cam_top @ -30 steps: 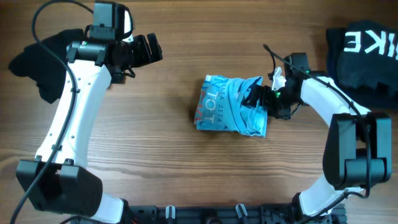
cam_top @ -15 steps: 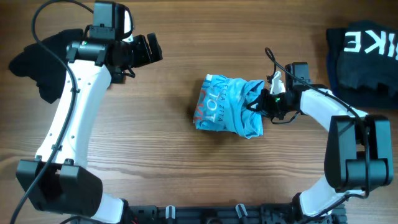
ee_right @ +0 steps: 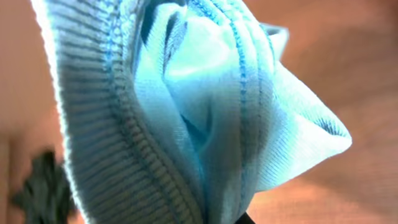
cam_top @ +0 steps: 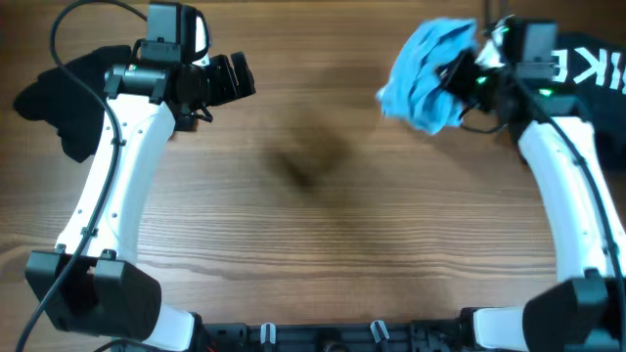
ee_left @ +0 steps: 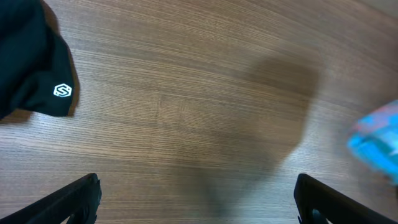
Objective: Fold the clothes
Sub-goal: 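Lift the folded blue bundle with the right gripper toward the right stack, then lower the bundle onto the NIKE clothes stack and open the right gripper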
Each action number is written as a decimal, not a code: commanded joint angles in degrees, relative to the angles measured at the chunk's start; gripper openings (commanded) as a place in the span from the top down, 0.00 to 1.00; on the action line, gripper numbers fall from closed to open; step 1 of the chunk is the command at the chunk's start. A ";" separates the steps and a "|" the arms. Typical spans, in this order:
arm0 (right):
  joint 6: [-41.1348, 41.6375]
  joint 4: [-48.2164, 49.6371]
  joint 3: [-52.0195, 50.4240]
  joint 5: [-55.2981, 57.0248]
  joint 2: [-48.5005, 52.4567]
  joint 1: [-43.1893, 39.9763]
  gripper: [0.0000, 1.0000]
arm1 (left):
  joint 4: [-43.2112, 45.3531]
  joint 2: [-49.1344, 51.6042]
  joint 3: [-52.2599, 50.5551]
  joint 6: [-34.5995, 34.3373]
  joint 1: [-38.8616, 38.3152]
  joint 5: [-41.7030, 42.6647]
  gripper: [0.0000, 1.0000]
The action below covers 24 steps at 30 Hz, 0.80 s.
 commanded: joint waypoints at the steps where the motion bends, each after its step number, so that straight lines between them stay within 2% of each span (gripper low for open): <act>1: 4.74 3.93 2.84 4.92 -3.04 -3.74 0.96 | 0.00 -0.02 0.63 0.94 0.15 -0.57 0.00; 7: 12.61 11.15 3.93 3.08 -3.80 -14.51 0.96 | 0.00 -0.02 0.63 0.94 0.15 -0.57 0.00; 16: 18.82 26.36 3.93 -5.25 -1.20 -29.59 0.96 | 0.26 -0.02 0.63 0.92 0.15 -0.57 0.00; 24: 21.44 47.91 3.93 -28.41 12.79 -38.88 0.96 | 0.26 -0.02 0.63 0.92 0.15 -0.57 0.00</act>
